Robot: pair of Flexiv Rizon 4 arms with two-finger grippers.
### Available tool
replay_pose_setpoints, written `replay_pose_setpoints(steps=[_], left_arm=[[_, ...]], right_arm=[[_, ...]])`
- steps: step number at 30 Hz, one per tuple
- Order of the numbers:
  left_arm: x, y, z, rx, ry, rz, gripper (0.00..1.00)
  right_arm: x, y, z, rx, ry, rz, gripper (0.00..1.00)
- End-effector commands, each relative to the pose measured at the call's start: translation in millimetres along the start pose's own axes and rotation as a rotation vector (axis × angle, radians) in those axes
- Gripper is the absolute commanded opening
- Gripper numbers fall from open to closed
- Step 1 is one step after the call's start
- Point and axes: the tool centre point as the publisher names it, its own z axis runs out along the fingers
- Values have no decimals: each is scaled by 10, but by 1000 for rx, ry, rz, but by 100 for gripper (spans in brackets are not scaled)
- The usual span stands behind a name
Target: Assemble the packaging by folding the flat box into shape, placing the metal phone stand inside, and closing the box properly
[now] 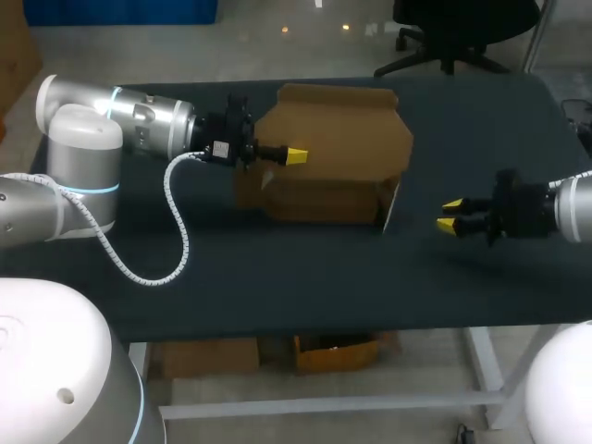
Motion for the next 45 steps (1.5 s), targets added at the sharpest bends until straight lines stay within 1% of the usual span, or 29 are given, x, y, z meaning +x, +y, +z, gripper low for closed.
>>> replay_pose_setpoints(steps=[1, 4, 7, 11, 18, 21, 31, 36, 45], left_arm=[[-11, 18, 5, -1, 4, -1, 0], [-11, 18, 5, -1, 4, -1, 0], [-11, 18, 5, -1, 4, -1, 0], [-11, 18, 5, -1, 4, -1, 0], [-11, 18, 5, -1, 4, -1, 0], [-11, 18, 5, -1, 4, -1, 0], [-11, 18, 5, -1, 4, -1, 0], [-11, 18, 5, -1, 4, -1, 0], [-11, 18, 5, -1, 4, -1, 0]], right_arm=[[-72, 72, 62, 33, 50, -59, 34], [-111, 118, 122, 54, 90, -103, 36], [-150, 152, 185, 71, 110, -127, 38], [-183, 197, 264, 84, 122, -172, 40], [-250, 242, 417, 90, 135, -224, 41], [-262, 257, 469, 82, 139, -234, 40], [-199, 299, 611, 67, 141, -252, 41], [-188, 309, 634, 54, 133, -250, 40], [-193, 340, 755, 26, 124, -237, 38]])
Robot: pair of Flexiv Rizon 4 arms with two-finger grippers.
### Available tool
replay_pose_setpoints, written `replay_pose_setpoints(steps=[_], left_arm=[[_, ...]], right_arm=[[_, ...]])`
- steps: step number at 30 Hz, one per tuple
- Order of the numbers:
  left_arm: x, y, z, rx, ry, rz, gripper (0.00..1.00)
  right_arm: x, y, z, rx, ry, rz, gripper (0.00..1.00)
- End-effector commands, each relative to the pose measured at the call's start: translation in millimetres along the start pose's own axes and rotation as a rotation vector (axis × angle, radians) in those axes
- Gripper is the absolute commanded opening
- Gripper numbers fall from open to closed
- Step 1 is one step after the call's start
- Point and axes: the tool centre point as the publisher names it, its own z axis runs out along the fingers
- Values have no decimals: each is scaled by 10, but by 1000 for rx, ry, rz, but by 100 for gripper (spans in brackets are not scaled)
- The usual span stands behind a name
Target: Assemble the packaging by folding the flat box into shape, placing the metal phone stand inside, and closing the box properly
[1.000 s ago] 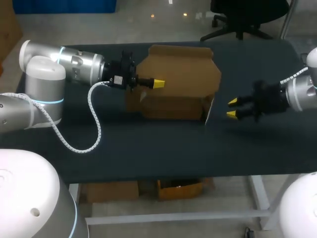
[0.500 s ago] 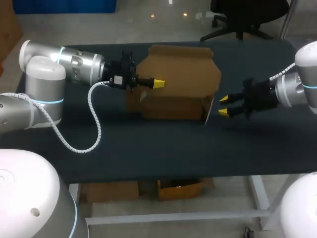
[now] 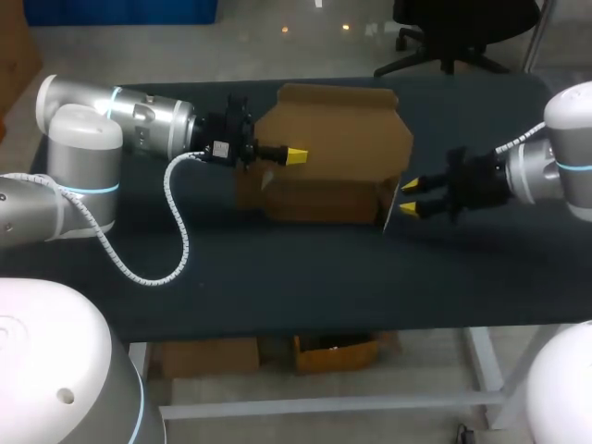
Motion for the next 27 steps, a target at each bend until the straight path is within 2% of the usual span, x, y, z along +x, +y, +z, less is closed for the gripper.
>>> replay_pose_setpoints(steps=[1, 18, 27], left_arm=[[-12, 18, 5, -1, 3, -1, 0], [-12, 18, 5, -1, 3, -1, 0], [-12, 18, 5, -1, 3, -1, 0]], right_arm=[[-18, -5, 70, -8, -2, -1, 38], [-23, 134, 247, -61, 5, -4, 36], [34, 172, 253, -73, -25, 14, 35]])
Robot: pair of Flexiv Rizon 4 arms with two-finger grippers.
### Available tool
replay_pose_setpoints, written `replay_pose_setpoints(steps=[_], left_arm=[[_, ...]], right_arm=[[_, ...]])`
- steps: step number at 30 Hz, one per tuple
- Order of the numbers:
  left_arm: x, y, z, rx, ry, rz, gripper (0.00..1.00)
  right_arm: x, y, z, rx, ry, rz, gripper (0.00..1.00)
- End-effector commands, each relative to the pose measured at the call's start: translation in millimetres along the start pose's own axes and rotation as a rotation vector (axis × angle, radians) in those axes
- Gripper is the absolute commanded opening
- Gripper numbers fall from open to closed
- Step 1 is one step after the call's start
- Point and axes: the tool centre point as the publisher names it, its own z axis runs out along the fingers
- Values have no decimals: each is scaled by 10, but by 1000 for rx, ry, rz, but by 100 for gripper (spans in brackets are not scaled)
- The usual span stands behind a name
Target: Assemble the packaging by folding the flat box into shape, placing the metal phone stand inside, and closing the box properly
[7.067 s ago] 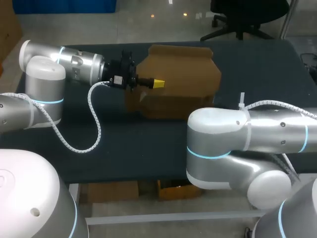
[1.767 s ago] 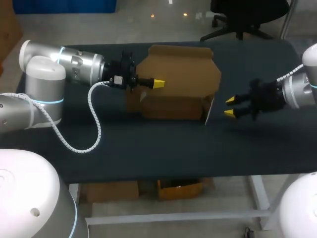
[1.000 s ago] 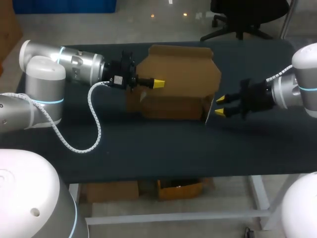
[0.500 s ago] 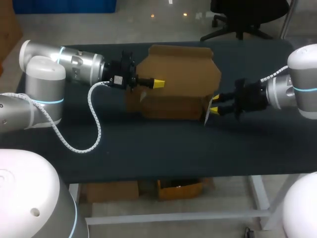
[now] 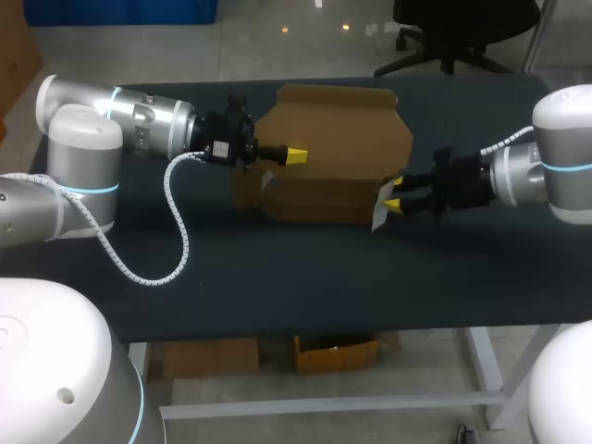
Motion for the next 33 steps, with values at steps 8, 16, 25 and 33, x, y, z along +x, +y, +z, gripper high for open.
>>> replay_pose_setpoints(steps=[8, 16, 25, 33], left_arm=[[-9, 18, 6, -1, 4, -1, 0], [-9, 18, 6, -1, 4, -1, 0], [-9, 18, 6, -1, 4, -1, 0], [-9, 18, 6, -1, 4, -1, 0]], right_arm=[[122, 34, 73, -16, -32, 12, 37], [162, 55, 96, -14, -93, 40, 39], [149, 48, 92, -30, -155, 81, 36], [130, 62, 108, -38, -216, 117, 37]])
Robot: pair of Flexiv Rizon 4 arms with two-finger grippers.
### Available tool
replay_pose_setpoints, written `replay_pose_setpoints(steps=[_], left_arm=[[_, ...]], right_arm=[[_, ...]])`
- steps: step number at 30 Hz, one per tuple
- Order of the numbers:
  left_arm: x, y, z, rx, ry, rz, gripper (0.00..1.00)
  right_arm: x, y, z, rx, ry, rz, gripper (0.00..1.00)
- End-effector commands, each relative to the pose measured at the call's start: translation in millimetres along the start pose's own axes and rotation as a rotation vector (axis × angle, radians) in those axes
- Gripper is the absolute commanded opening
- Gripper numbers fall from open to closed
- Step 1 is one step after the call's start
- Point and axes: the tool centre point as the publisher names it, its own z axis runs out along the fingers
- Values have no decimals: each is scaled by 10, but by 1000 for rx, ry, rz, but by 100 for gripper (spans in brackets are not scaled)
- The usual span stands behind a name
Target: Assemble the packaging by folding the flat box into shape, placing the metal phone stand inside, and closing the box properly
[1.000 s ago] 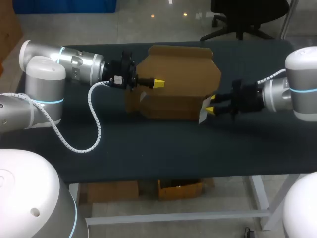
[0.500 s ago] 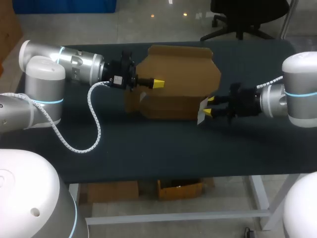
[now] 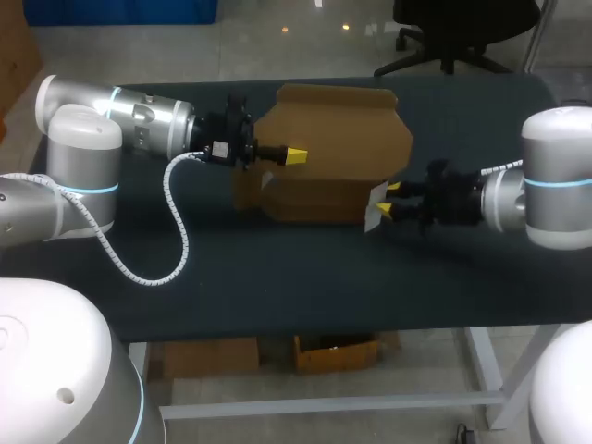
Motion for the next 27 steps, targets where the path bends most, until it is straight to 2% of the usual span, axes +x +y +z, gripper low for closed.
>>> replay_pose_setpoints(steps=[1, 5, 15, 27], left_arm=[[-12, 17, 11, -1, 4, 0, 0], [-12, 17, 11, -1, 4, 0, 0], [-12, 17, 11, -1, 4, 0, 0], [-12, 17, 11, -1, 4, 0, 0]], right_arm=[[33, 10, 28, -11, -44, 18, 38], [13, 2, 22, -14, -84, 43, 37], [20, 17, 76, -14, -105, 56, 38], [24, 41, 144, -16, -169, 84, 38]])
